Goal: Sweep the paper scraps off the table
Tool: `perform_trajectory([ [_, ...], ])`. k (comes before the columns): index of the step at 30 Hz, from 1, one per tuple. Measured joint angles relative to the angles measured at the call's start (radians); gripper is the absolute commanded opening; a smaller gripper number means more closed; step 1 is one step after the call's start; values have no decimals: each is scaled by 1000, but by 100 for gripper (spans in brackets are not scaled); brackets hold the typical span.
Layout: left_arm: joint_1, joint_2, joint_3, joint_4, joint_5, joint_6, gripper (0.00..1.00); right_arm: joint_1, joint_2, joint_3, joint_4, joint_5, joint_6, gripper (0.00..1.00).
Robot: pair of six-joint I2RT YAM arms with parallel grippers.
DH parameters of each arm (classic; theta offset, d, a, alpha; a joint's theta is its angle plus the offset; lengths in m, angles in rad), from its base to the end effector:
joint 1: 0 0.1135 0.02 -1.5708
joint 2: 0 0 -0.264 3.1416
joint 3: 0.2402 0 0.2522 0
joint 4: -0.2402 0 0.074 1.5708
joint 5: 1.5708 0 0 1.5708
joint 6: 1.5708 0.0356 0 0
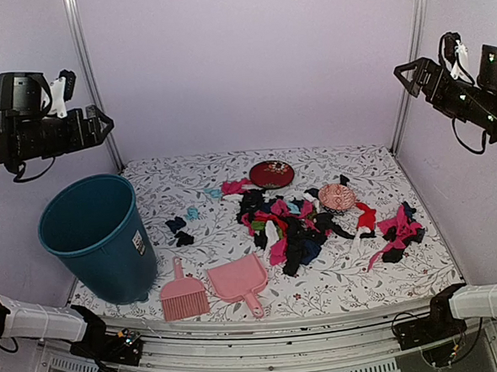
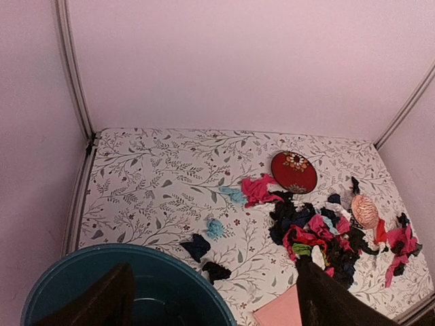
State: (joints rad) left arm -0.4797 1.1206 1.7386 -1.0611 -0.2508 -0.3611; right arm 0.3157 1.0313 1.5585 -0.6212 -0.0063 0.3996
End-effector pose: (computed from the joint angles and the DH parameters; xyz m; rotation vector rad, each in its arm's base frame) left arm 0.1531 -0.0697 0.4955 -0.0407 2.0102 -0.2866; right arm 0.1663 0.0545 0.5048 0.0662 1.6926 0.5447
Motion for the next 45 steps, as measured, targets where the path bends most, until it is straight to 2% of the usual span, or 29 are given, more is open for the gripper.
perform_trajectory([
  [5,0,14,16,-87,-74,-60,83,0,-71,-155,63,-82,-18,100],
  [9,4,19,24,-180,-105,-143,64,0,-59,-160,87,-145,-19,99],
  [12,12,14,5,-235,-101,-201,41,0,-31,-165,98,-188,-16,99],
  [13,16,9,-11,-246,-98,-217,40,0,-23,-171,100,-198,-14,98],
  [15,22,0,-43,-263,-90,-242,41,0,-14,-187,103,-215,-11,99],
  [18,35,-11,-93,-280,-71,-261,50,0,-2,-204,104,-238,-7,98],
  [23,68,-9,-158,-296,-33,-280,51,0,8,-212,112,-269,-3,98],
  [31,145,61,-223,-251,-3,-264,62,0,8,-212,117,-300,0,98],
  [38,241,118,-303,-143,17,-224,62,0,-3,-212,113,-315,-4,99],
  [45,277,144,-370,-25,42,-188,60,0,-52,-221,102,-318,-23,99],
])
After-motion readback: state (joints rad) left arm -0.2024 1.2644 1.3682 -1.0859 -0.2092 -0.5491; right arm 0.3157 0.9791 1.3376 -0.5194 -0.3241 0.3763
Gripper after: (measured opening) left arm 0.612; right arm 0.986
